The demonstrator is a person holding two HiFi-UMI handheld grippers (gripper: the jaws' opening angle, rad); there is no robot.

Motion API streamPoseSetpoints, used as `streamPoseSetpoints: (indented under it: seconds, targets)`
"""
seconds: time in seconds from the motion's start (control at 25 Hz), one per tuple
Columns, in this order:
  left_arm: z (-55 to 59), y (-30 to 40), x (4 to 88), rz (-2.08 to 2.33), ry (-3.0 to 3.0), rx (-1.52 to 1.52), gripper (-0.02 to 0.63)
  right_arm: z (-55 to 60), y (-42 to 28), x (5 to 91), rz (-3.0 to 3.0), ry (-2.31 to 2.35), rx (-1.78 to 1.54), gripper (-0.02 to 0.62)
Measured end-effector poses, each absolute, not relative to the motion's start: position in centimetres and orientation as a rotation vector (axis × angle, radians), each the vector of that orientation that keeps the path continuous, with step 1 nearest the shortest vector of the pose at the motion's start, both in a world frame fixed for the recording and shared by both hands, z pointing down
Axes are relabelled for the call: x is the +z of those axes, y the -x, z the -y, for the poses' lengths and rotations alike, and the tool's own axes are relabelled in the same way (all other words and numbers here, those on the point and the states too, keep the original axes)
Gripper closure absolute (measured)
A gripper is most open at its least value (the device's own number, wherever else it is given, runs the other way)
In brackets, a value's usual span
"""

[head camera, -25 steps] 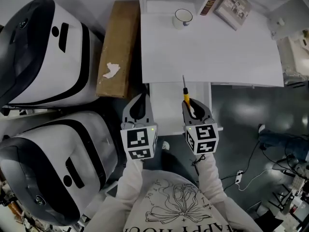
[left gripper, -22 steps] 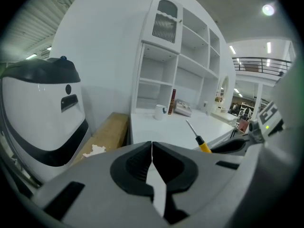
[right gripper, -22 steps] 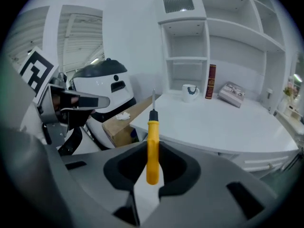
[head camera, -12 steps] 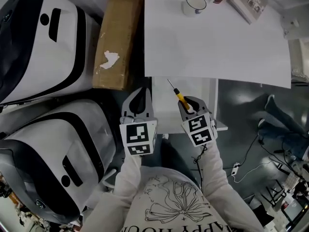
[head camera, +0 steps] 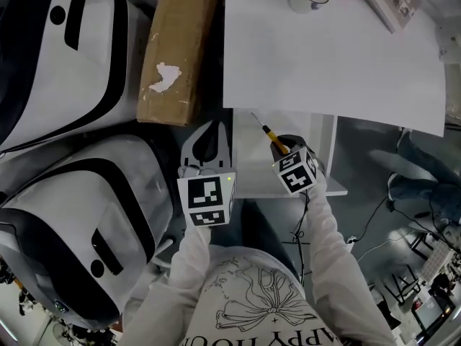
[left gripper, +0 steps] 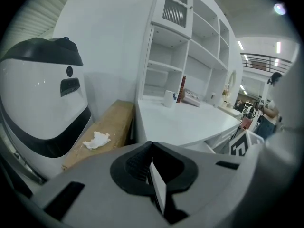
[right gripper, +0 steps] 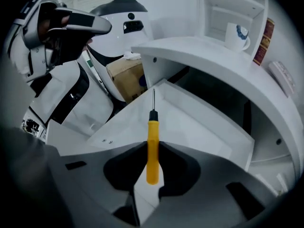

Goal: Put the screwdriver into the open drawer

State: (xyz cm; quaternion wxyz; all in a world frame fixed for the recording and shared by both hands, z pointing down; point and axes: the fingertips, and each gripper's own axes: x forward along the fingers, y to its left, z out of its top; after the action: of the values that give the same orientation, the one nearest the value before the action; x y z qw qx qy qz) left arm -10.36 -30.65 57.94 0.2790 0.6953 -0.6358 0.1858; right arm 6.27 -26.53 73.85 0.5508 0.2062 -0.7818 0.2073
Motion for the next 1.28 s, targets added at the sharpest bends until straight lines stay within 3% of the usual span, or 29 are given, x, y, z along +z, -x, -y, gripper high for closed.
streamPoseSetpoints:
  seconds: [1.04, 1.28]
  targets:
    - [29.8, 12.0, 62.6, 1.658, -1.806, 0.545, 0.600, 27.7, -10.3, 84.2, 1.607, -0.608, 0.635, 0.524]
    - [30.1, 11.7, 61.8, 1.664, -1.823, 0.540, 0.600, 28.5, -10.0, 82.6, 1.647, -0.660, 0.651, 0.481]
